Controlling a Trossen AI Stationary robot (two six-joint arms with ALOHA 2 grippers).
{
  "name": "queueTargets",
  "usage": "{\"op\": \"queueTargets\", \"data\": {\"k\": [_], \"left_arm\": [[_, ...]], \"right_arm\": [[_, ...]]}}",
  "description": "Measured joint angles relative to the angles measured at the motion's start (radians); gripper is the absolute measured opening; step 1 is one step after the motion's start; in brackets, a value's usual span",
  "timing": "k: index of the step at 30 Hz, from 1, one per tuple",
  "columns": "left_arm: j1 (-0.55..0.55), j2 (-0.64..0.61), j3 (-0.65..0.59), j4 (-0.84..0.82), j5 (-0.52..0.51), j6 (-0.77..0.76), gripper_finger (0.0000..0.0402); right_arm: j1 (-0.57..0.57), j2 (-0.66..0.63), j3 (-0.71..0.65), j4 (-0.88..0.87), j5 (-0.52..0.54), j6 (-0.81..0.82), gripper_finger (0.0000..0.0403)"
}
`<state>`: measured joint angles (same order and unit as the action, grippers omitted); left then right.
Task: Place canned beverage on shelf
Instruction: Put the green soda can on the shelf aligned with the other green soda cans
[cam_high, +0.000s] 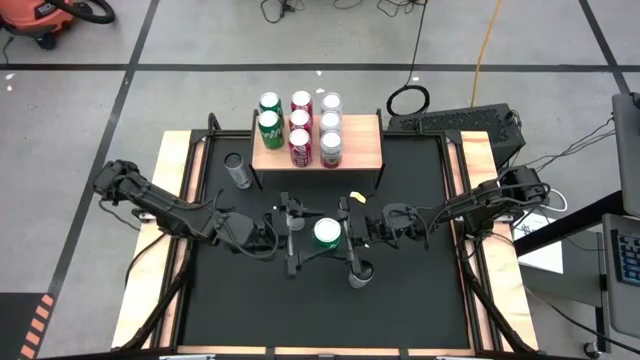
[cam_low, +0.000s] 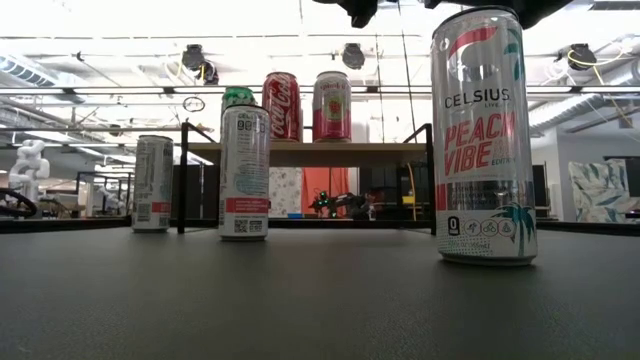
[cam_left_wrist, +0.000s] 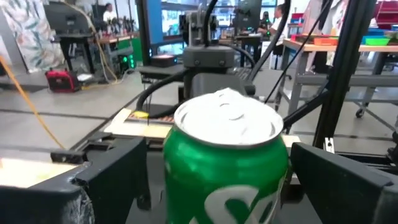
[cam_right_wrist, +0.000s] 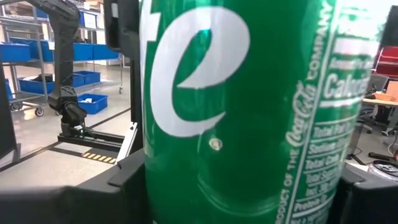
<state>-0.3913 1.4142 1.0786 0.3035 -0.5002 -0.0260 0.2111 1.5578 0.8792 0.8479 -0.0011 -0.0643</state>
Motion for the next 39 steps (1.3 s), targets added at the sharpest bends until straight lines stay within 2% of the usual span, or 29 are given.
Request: {"op": "queueTargets", "data": {"k": [7,17,32,39], "left_arm": [[0.011,0.004,0.000,0.022,0.047,0.009,0.0400],[0.025,0.021,0.000,0.023,0.050,0.014,0.0398],[0.025,0.028,0.000,0.024,0.021,0.018,0.0309],[0.023,0.022,0.000,0.015,0.026,0.029,0.0297]], "right_arm": [[0.000,0.000,0.000,-0.006,0.000,0.000,0.0277],[-0.002,0.000,0.000,-0.007,0.026,0.018,0.0277],[-0.002,0.000,0.000,-0.015,0.038,0.026,0.0277],[-0.002,0.000,0.000,-0.020,0.034,0.031,0.0278]]}}
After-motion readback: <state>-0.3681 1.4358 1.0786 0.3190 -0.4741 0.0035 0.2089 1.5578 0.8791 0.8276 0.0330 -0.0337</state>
